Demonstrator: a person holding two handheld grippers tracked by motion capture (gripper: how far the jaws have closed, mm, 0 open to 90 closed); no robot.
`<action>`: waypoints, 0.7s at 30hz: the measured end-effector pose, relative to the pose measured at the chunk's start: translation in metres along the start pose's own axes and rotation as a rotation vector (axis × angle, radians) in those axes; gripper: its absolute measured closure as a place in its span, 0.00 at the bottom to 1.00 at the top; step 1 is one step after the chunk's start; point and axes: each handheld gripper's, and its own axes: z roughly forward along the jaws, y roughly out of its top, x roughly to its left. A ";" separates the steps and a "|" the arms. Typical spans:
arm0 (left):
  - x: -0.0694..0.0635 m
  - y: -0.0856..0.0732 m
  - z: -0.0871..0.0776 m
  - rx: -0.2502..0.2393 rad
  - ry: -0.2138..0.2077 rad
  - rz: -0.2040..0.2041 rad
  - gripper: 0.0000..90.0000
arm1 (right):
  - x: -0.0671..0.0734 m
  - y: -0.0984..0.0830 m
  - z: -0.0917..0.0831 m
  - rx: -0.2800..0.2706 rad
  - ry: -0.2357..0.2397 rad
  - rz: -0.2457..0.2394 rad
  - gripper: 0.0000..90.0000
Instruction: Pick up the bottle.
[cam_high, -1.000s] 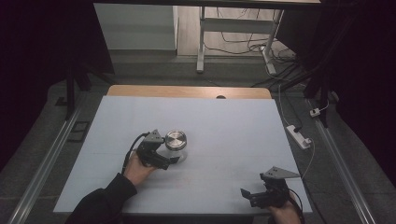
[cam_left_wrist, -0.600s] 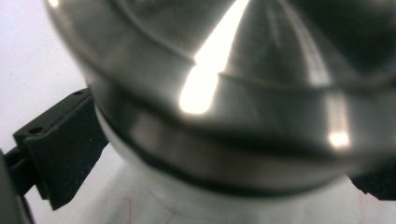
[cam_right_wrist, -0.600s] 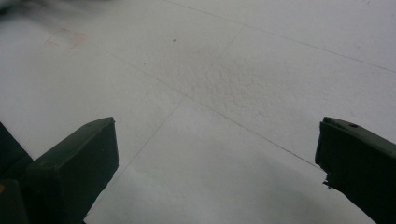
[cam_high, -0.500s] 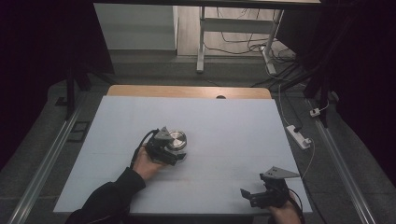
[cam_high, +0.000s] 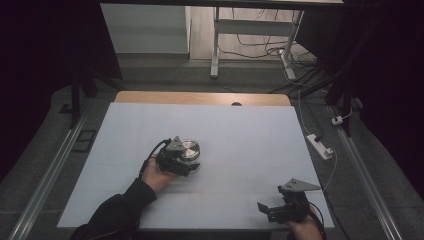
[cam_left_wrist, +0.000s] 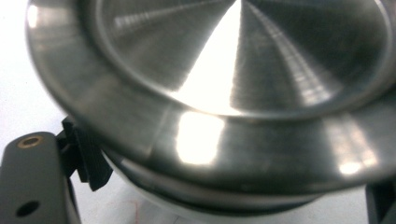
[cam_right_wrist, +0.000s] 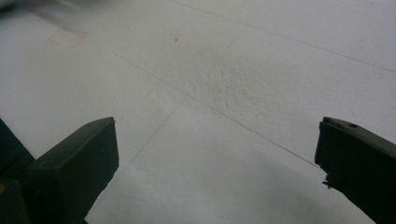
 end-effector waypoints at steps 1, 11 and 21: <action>0.000 0.001 0.000 0.003 0.003 -0.002 0.16 | 0.000 0.000 0.000 0.000 0.000 0.000 0.00; 0.000 0.008 -0.009 -0.010 0.004 0.008 0.17 | 0.000 0.000 0.000 -0.001 0.002 0.000 0.00; -0.005 0.025 -0.019 -0.006 -0.040 0.043 0.17 | 0.000 0.000 -0.001 -0.003 0.001 -0.001 0.00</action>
